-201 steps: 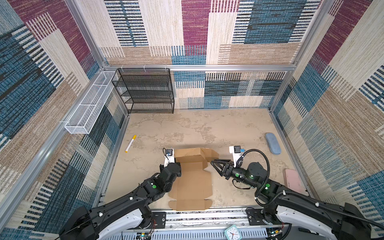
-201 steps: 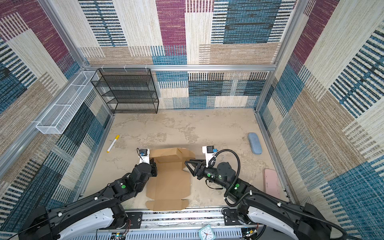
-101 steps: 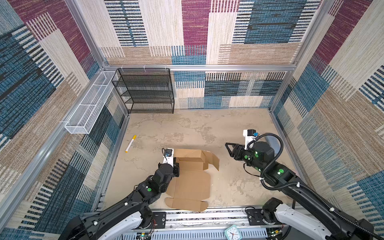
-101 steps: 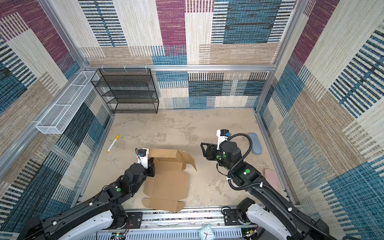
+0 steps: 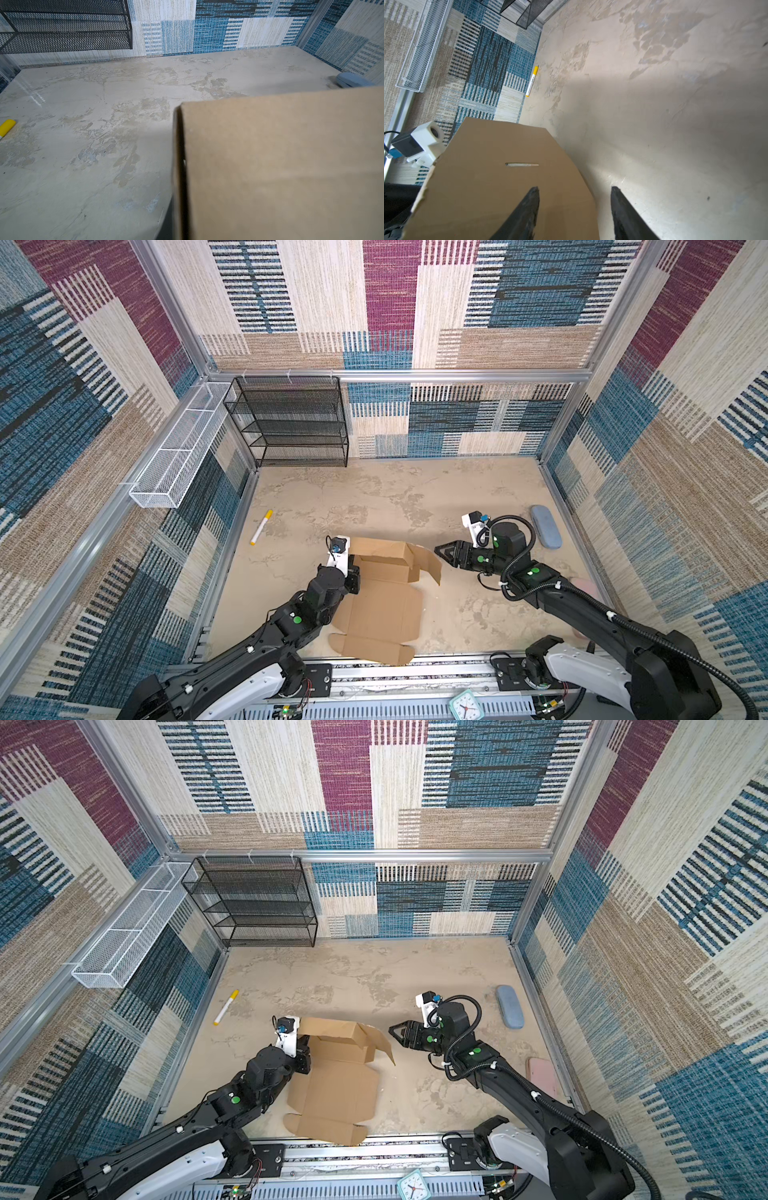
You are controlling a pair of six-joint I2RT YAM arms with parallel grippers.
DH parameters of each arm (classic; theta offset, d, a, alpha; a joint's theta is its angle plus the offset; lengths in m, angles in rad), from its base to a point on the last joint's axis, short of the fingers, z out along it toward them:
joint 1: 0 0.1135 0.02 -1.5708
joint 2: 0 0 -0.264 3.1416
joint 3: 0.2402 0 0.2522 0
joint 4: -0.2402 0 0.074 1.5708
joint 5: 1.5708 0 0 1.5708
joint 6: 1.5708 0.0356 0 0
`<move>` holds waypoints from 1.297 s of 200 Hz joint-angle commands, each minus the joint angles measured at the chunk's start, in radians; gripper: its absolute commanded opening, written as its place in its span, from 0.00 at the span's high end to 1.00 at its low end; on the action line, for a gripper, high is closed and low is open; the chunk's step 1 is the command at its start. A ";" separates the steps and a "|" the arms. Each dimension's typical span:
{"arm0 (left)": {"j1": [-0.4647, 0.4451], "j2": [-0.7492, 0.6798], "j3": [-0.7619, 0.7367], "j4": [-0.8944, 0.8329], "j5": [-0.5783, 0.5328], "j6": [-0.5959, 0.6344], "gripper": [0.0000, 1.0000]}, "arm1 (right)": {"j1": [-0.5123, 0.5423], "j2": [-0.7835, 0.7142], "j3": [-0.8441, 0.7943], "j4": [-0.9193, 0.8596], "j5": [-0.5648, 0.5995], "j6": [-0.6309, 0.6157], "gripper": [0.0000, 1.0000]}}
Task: Fold the paper box
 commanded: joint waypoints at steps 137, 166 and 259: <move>0.002 0.009 -0.014 0.066 0.035 -0.055 1.00 | 0.149 0.083 -0.066 0.276 -0.035 0.067 0.42; 0.002 0.019 -0.017 0.068 0.039 -0.063 1.00 | 0.162 0.063 -0.091 0.307 -0.020 0.070 0.42; 0.001 0.032 -0.006 0.070 0.045 -0.068 1.00 | 0.237 0.036 -0.078 0.266 0.016 -0.092 0.42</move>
